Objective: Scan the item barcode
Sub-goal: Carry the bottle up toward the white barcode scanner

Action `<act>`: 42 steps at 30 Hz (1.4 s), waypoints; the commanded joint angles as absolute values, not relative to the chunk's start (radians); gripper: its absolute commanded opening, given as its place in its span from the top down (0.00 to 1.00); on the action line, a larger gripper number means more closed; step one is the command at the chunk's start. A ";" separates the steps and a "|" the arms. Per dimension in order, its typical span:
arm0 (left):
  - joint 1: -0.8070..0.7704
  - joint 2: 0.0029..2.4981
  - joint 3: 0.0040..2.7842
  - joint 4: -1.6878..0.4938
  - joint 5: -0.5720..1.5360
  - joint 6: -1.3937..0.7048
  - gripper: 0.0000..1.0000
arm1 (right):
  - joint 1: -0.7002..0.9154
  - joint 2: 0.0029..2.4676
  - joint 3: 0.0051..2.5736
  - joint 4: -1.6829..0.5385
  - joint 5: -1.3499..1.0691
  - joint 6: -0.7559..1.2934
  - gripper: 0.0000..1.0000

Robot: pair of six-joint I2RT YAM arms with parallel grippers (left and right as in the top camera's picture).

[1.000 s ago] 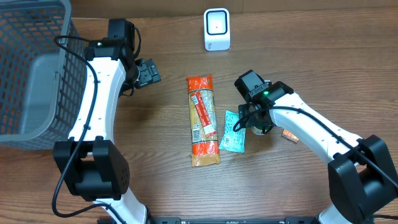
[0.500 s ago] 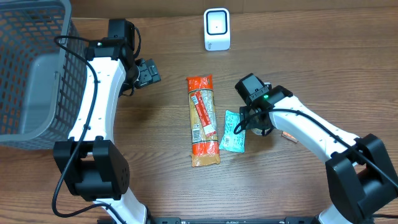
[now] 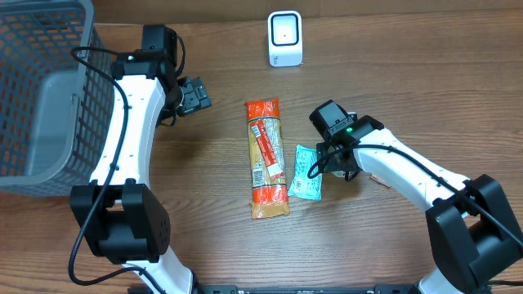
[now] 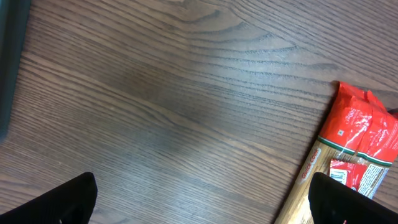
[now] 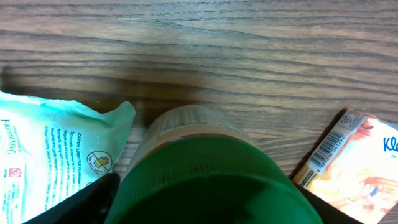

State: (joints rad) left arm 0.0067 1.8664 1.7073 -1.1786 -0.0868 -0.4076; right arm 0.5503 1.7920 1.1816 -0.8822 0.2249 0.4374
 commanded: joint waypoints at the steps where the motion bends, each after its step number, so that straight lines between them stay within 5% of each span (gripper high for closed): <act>1: 0.006 1.843 1.723 -1.177 -0.088 -0.388 0.00 | 0.546 1.792 1.171 -0.875 0.239 0.440 0.24; 11: 0.006 1.843 1.723 -1.177 -0.088 -0.388 0.00 | 0.546 1.792 1.171 -0.841 0.262 0.339 0.28; 17: 0.006 1.843 1.723 -1.177 -0.089 -0.388 0.00 | 0.546 1.792 1.171 -0.837 0.260 0.383 0.12; 26: 0.006 1.843 1.723 -1.177 -0.088 -0.389 0.00 | 0.546 1.792 1.118 -0.772 0.243 0.444 0.13; 38: 0.006 1.843 1.723 -1.177 -0.088 -0.388 0.00 | 0.546 1.792 1.116 -0.759 0.248 0.441 0.43; 42: 0.006 1.843 1.723 -1.177 -0.088 -0.388 0.00 | 0.546 1.791 1.134 -0.776 0.247 0.441 0.59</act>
State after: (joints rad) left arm 0.0067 1.8664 1.7073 -1.1790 -0.0868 -0.4076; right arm 0.5503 1.7916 1.1217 -0.7601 0.2405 0.4412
